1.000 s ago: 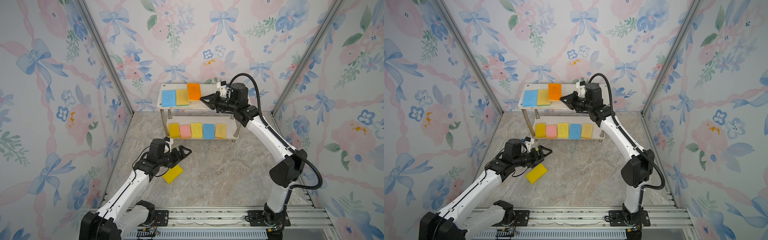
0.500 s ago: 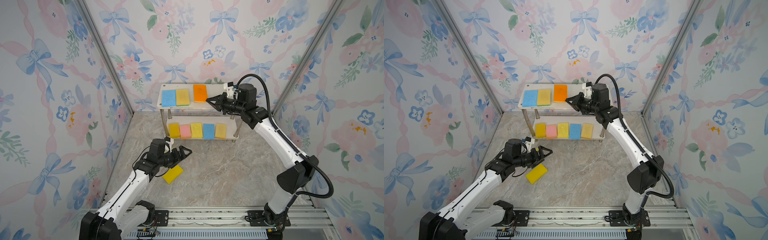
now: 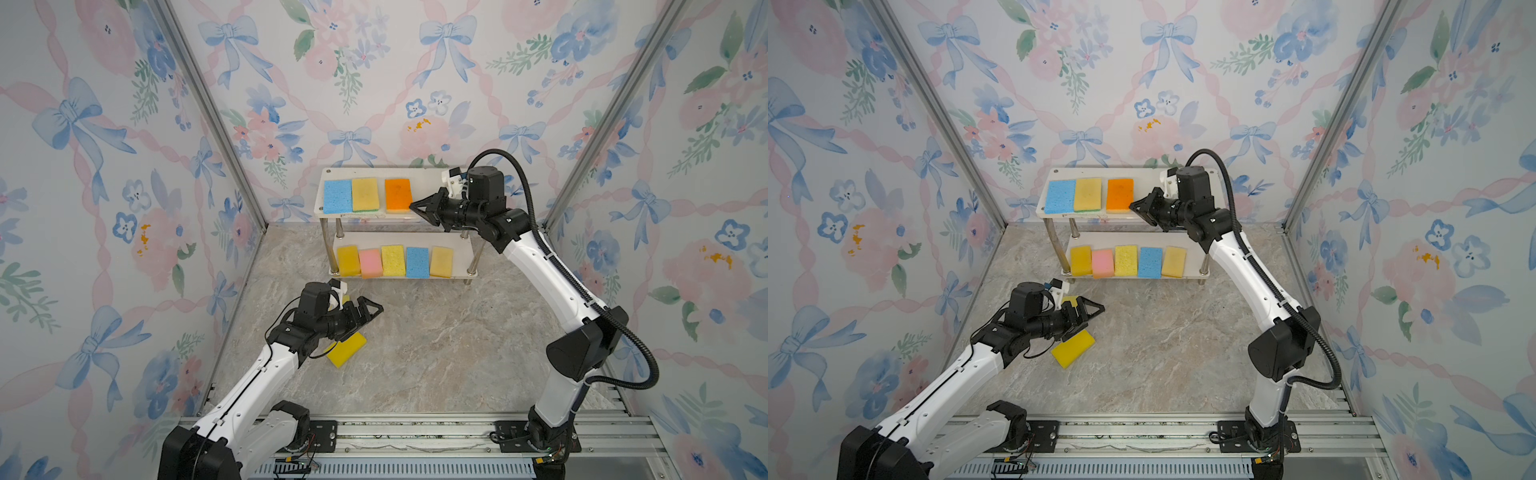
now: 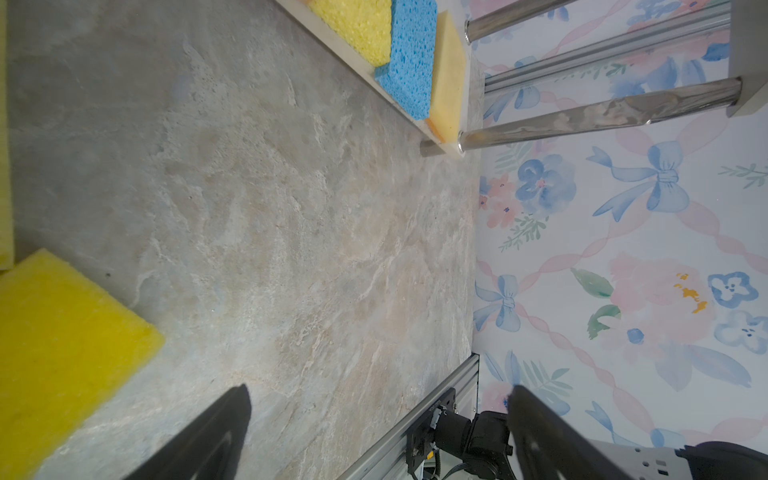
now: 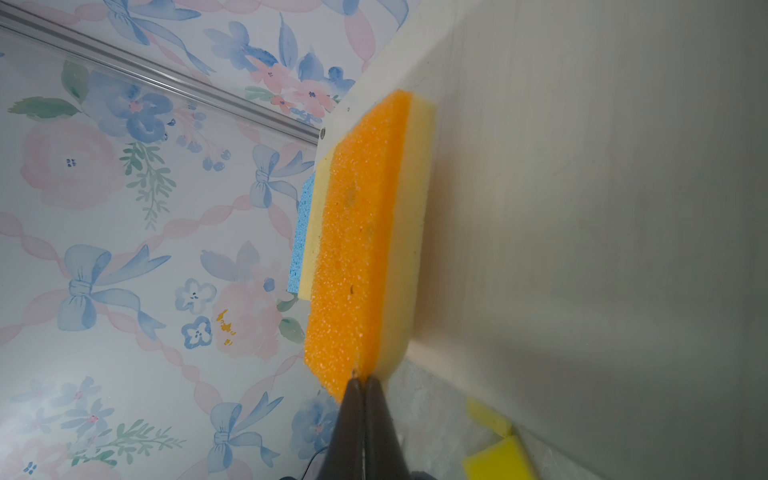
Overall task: Place and organize the cleaning sponges onto the shelf
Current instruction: 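Lower the orange sponge beside the yellow-green sponge with the right gripper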
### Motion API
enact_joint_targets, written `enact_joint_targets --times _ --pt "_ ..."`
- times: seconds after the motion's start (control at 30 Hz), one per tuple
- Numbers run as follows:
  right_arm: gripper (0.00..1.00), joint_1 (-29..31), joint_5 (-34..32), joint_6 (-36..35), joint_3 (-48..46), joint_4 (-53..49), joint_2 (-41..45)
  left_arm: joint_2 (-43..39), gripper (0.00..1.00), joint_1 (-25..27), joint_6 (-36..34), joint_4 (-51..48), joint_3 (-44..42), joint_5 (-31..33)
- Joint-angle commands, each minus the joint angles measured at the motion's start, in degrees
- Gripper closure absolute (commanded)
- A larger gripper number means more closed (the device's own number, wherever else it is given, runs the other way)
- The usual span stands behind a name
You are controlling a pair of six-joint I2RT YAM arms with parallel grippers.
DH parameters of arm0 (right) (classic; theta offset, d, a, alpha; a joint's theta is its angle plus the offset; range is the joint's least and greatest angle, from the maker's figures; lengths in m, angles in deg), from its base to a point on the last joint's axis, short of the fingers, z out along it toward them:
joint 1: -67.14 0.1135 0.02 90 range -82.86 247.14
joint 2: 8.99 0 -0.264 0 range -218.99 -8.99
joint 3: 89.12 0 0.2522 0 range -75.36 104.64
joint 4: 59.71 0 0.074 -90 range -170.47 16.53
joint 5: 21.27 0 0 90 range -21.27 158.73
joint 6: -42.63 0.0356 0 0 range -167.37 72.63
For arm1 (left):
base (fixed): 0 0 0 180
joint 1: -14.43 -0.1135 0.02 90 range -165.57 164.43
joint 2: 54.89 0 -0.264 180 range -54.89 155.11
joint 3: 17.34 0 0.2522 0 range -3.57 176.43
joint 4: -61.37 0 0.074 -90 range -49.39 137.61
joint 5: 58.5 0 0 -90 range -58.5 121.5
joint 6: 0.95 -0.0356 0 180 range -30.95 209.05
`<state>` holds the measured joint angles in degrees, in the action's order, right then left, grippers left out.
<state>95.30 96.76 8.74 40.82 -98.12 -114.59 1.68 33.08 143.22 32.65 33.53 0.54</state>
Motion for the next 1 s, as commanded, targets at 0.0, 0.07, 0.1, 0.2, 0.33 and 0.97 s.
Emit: enact_joint_targets --times 0.0,0.07,0.1,0.2,0.33,0.97 --pt "0.99 1.0 0.0 -1.1 3.6 -2.2 -2.3 -1.5 0.02 -0.8 -0.5 -0.5 -0.9 -1.2" --pt "0.98 1.3 0.0 -0.9 4.4 -2.2 -2.9 -1.8 0.02 -0.9 -0.3 -0.5 -1.2 -1.3" --pt "0.98 1.5 0.0 -0.9 4.6 -2.1 -3.1 -1.9 0.02 -1.1 -0.3 -0.4 -1.2 -1.4" --pt "0.92 1.7 0.1 -0.7 4.5 -1.4 -3.1 -1.9 0.02 -1.2 -0.3 -0.5 -1.2 -1.5" --pt "0.72 1.7 -0.1 -0.8 3.2 -0.4 -2.2 -1.6 0.02 -1.3 -0.4 -0.5 -0.8 -1.5" --pt "0.52 4.4 -5.3 -4.7 -8.0 -2.5 9.2 -1.5 0.02 -1.4 -0.6 -0.5 -0.3 -1.3"
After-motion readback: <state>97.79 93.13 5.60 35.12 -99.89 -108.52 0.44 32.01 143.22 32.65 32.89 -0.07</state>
